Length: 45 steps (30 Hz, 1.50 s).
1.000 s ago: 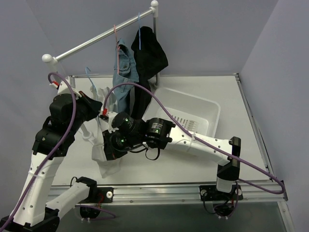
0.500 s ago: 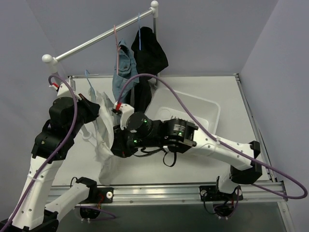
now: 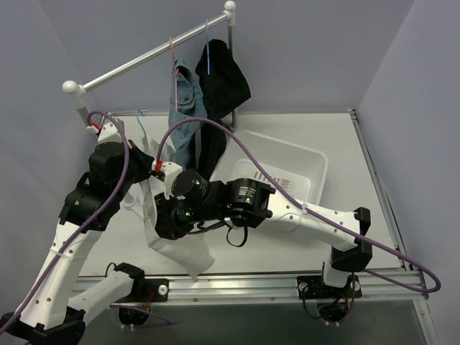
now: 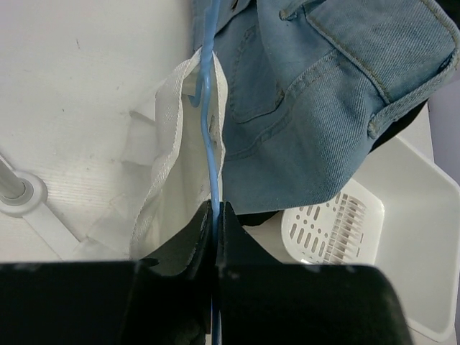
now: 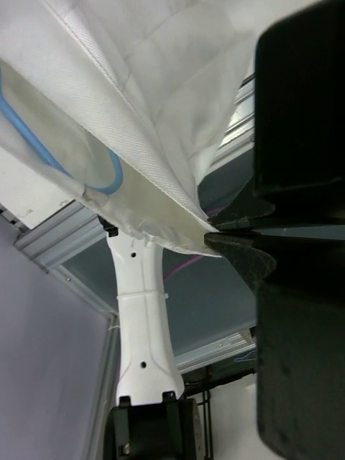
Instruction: Remove the skirt from the hanger
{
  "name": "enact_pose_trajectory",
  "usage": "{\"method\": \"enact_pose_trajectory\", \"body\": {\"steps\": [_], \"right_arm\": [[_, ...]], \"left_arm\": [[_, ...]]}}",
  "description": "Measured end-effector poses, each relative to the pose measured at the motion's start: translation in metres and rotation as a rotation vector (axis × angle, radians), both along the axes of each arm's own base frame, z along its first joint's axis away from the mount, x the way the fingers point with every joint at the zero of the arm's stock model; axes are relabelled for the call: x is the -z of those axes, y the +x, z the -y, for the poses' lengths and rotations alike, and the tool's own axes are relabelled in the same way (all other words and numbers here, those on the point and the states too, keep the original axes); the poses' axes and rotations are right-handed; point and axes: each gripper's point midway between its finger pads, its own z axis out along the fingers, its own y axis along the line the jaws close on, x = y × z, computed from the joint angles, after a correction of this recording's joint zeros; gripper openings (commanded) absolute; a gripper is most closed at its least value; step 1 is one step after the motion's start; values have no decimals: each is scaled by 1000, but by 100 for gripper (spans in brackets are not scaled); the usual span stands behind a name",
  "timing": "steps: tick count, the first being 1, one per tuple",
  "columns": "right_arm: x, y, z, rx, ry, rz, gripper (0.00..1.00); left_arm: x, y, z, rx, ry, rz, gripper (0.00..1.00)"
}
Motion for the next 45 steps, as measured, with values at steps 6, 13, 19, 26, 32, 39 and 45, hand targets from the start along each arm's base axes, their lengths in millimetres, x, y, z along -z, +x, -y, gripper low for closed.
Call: {"method": "enact_pose_trajectory", "body": {"steps": [6, 13, 19, 26, 32, 39, 45], "right_arm": [[23, -4, -10, -39, -49, -18, 0], [23, -4, -12, -45, -43, -16, 0], [0, -6, -4, -26, 18, 18, 1], [-56, -6, 14, -21, 178, 77, 1], [-37, -14, -7, -97, 141, 51, 0], [16, -12, -32, -119, 23, 19, 0], [33, -6, -13, -63, -20, 32, 0]], "left_arm": [[-1, 5, 20, 30, 30, -8, 2], [-11, 3, 18, 7, 42, 19, 2], [-12, 0, 15, 7, 49, 34, 2], [-13, -10, 11, 13, 43, 53, 2], [-14, -10, 11, 8, 29, 54, 2], [-10, -10, 11, -5, 16, 34, 2], [-13, -13, 10, -13, -4, 27, 2]]}}
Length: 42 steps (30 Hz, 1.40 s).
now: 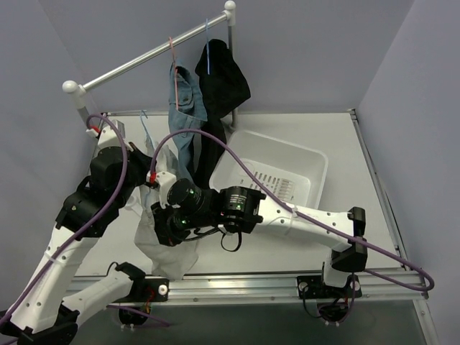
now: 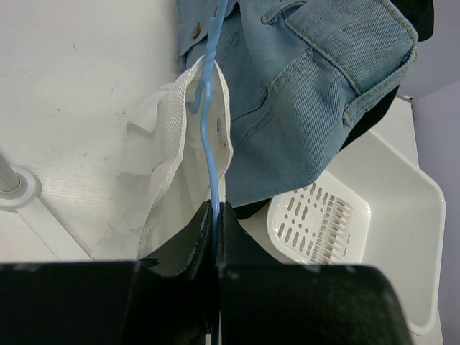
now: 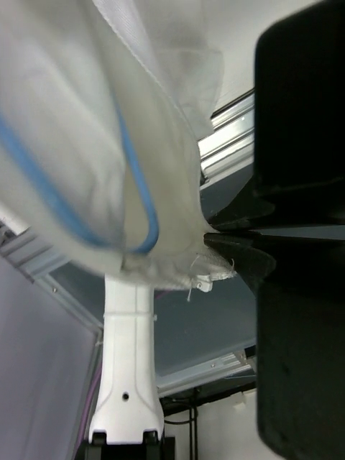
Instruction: Remove the skirt from the hanger
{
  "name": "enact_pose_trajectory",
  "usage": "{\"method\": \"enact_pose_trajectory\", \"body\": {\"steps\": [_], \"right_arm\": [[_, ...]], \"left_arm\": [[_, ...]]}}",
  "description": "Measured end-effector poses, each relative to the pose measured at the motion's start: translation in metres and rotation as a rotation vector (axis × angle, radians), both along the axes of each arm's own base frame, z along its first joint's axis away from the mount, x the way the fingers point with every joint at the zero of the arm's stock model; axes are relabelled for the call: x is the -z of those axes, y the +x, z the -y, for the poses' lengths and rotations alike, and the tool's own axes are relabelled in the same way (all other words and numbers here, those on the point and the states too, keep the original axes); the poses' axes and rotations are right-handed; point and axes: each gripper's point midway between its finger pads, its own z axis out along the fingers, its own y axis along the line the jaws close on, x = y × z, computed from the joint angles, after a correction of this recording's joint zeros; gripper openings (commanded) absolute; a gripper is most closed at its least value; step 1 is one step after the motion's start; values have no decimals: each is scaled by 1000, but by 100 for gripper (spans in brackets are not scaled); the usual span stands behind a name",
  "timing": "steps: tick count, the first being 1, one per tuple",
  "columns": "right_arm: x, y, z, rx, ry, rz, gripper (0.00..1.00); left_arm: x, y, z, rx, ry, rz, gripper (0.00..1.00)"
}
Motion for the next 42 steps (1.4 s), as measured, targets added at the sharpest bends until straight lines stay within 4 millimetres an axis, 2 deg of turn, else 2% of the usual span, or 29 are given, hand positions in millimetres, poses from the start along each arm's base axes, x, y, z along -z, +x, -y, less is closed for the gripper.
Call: {"method": "enact_pose_trajectory", "body": {"steps": [6, 13, 15, 18, 20, 25, 27, 29, 32, 37, 42], "right_arm": [[11, 4, 22, 57, -19, 8, 0], [-8, 15, 59, 159, 26, 43, 0], [-8, 14, 64, 159, 28, 40, 0], [-6, 8, 57, 127, 24, 44, 0], [-13, -1, 46, 91, 25, 62, 0], [-67, -29, 10, -12, 131, 126, 0], [-88, -30, 4, -14, 174, 155, 0], [-99, -26, 4, -3, 193, 175, 0], [-101, -22, 7, 8, 177, 191, 0], [-91, -16, 8, 48, 134, 216, 0], [-84, 6, 19, 190, 79, 260, 0]], "left_arm": [[-9, -11, -5, -9, -35, 18, 2], [-22, -24, -11, -28, -103, 38, 2], [-30, -26, -11, -36, -140, 50, 2], [-42, -26, -11, -48, -183, 75, 2], [-45, -25, -13, -59, -185, 88, 2], [-49, -16, -15, -81, -164, 112, 2], [-49, -12, -12, -76, -154, 119, 2], [-47, -8, -9, -72, -147, 124, 2], [-40, -4, -7, -72, -123, 125, 2], [-31, 1, -7, -72, -80, 127, 2], [-19, 3, -6, -66, -59, 127, 2]]}}
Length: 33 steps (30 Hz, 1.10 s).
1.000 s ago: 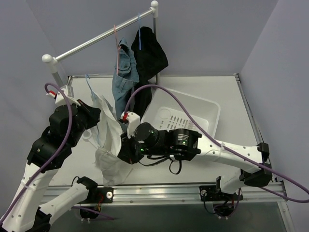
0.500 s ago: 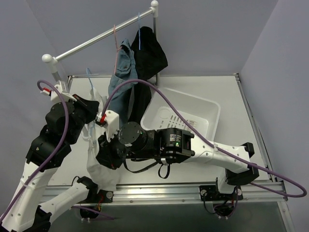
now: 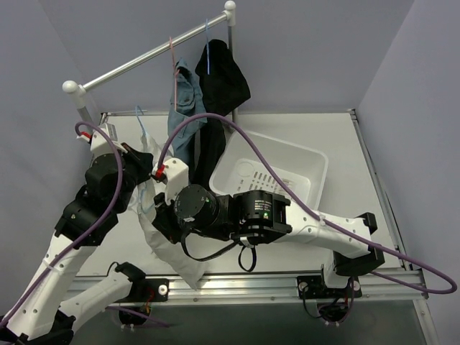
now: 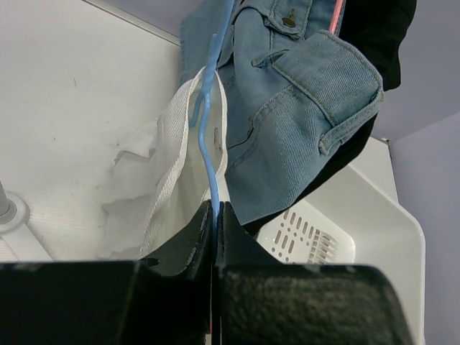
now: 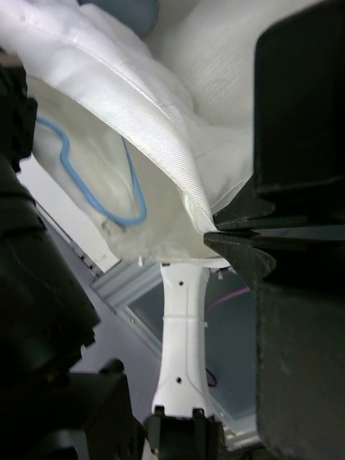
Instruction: Remove the skirt from the hanger
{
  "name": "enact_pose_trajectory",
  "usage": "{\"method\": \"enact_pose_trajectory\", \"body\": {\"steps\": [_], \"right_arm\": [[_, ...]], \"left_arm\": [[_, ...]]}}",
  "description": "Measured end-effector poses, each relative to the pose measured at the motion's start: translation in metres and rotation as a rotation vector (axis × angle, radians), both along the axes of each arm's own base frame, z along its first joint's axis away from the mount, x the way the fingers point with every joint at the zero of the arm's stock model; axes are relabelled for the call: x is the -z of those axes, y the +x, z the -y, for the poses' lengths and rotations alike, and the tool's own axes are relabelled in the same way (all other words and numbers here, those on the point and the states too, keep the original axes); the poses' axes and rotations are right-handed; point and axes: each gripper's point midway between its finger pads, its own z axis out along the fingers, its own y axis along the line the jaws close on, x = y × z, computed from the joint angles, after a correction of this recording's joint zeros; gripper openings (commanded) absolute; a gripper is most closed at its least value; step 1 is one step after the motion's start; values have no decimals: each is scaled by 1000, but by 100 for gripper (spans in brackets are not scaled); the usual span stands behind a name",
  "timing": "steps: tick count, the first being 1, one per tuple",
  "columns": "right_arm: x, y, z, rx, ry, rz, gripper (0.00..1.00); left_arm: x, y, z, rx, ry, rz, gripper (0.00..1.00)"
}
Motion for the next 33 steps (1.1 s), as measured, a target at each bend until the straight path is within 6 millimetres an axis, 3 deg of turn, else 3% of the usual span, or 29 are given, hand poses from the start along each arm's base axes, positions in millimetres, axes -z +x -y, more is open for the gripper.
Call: {"method": "enact_pose_trajectory", "body": {"steps": [4, 9, 18, 26, 33], "right_arm": [[6, 10, 5, 51, -29, 36, 0], [11, 6, 4, -4, -68, 104, 0], [32, 2, -29, -60, -130, 146, 0], [-5, -3, -34, -72, -18, 136, 0], [-10, 3, -13, -17, -7, 152, 0]], "left_arm": [[5, -6, -4, 2, 10, 1, 2], [4, -10, -9, -8, 8, 12, 2], [21, 2, -3, -35, 63, -50, 2], [22, -2, -7, -43, 66, -42, 2], [26, -5, -8, -36, 67, -43, 2]]}}
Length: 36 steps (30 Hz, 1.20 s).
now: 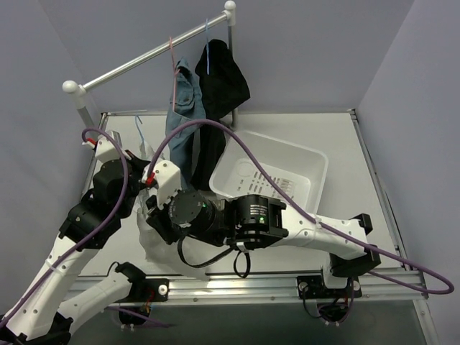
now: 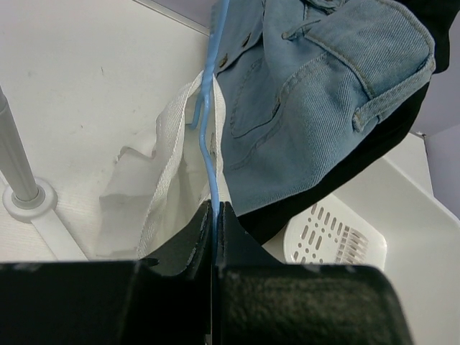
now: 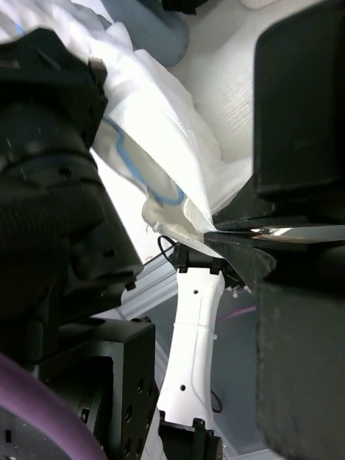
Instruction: Remove the skirt from the hanger
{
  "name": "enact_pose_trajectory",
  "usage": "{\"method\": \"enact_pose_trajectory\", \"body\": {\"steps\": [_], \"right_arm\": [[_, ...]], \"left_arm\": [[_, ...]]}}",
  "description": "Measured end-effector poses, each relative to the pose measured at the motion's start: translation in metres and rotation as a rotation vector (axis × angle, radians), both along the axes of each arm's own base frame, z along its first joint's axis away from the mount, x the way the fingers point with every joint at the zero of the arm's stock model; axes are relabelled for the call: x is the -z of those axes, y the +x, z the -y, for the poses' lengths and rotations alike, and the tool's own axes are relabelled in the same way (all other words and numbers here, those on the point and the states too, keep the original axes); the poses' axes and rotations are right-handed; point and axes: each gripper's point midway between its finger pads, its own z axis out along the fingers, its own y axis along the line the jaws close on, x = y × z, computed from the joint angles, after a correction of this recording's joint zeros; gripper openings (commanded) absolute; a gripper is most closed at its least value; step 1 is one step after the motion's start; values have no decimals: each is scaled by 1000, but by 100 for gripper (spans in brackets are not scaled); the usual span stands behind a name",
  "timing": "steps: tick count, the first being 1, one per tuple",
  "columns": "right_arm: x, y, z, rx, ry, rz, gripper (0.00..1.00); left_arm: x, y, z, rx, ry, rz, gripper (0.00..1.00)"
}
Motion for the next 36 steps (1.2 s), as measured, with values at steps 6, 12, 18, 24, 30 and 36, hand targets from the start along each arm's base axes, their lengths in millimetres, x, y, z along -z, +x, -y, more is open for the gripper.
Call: {"method": "enact_pose_trajectory", "body": {"steps": [6, 12, 18, 24, 30, 36], "right_arm": [[-9, -1, 6, -40, 41, -33, 0], [61, -28, -26, -181, -102, -116, 0], [117, -20, -3, -119, -188, -142, 0], [155, 0, 44, -12, -253, -170, 0], [108, 23, 82, 84, -70, -179, 0], [83, 76, 99, 214, 28, -188, 0]], "left_arm": [[-1, -5, 2, 23, -13, 4, 2], [0, 2, 6, 22, 10, -35, 2], [2, 11, 13, 17, 18, -97, 2], [-36, 0, 10, 26, -47, -24, 2], [-51, -16, 6, 61, -88, 22, 2], [-62, -42, 20, 206, -151, 44, 2]]}}
